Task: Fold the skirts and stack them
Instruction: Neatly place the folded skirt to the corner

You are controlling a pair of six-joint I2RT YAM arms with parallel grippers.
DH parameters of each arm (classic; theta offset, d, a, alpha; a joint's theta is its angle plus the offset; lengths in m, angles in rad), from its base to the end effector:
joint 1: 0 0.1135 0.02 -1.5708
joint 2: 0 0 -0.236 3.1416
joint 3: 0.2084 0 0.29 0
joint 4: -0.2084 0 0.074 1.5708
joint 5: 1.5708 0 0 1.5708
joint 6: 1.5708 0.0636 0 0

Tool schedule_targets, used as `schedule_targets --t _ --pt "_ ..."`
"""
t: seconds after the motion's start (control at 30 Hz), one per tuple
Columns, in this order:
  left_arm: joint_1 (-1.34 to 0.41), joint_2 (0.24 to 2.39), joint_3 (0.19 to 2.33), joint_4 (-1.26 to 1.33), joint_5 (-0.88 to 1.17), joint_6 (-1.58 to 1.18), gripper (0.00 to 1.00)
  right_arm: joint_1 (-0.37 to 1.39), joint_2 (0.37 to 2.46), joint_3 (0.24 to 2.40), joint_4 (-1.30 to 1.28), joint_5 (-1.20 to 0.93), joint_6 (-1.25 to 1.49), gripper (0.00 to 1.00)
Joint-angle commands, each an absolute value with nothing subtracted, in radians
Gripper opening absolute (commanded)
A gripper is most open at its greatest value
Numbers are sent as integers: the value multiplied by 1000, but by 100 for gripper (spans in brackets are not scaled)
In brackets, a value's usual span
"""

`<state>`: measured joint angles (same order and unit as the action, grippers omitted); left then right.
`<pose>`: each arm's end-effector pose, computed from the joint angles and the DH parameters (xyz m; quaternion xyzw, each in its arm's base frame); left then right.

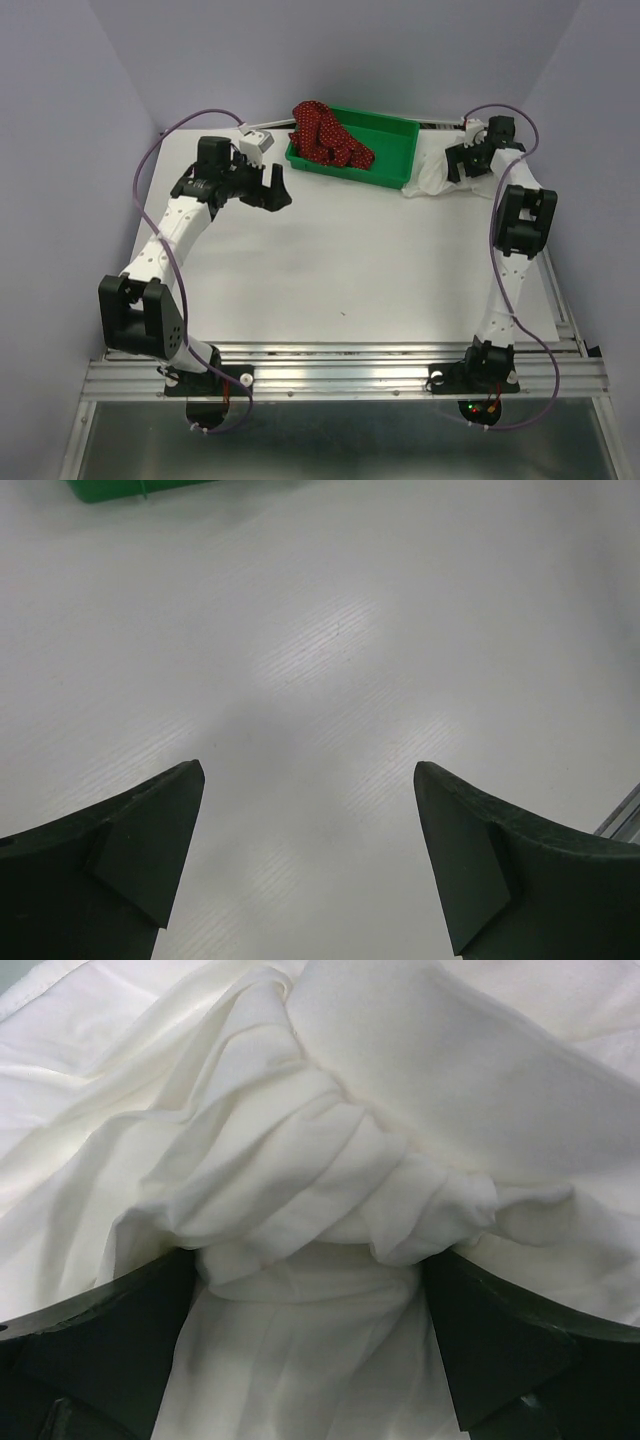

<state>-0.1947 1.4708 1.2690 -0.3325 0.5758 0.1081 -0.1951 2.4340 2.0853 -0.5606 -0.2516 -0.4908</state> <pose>0.3818 -0.1106 0.2854 0.2647 0.8022 -0.2670 0.4638 0.5621 -0.0949 0.1194 -0.1785 0.9221 0.0034 0.3433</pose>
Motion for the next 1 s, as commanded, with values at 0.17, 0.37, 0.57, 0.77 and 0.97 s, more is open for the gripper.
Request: schedule_targets --t 0.17,0.37,0.57,0.77,0.97 --pt "-181 1489 1264 -316 611 127 99 -193 2583 2220 -580 -279 -437 100" --pt "-179 1470 1246 -308 643 120 99 -184 2439 2203 -540 -298 -431 100" --pt "-176 1411 1227 -308 615 126 99 -184 2249 2161 -349 -265 -307 100" --pt "-167 1327 1200 -293 534 130 99 -175 2085 2210 -342 -359 -258 100" --pt "-164 1267 1198 -224 457 129 99 -166 1910 2136 -551 -417 -270 100"
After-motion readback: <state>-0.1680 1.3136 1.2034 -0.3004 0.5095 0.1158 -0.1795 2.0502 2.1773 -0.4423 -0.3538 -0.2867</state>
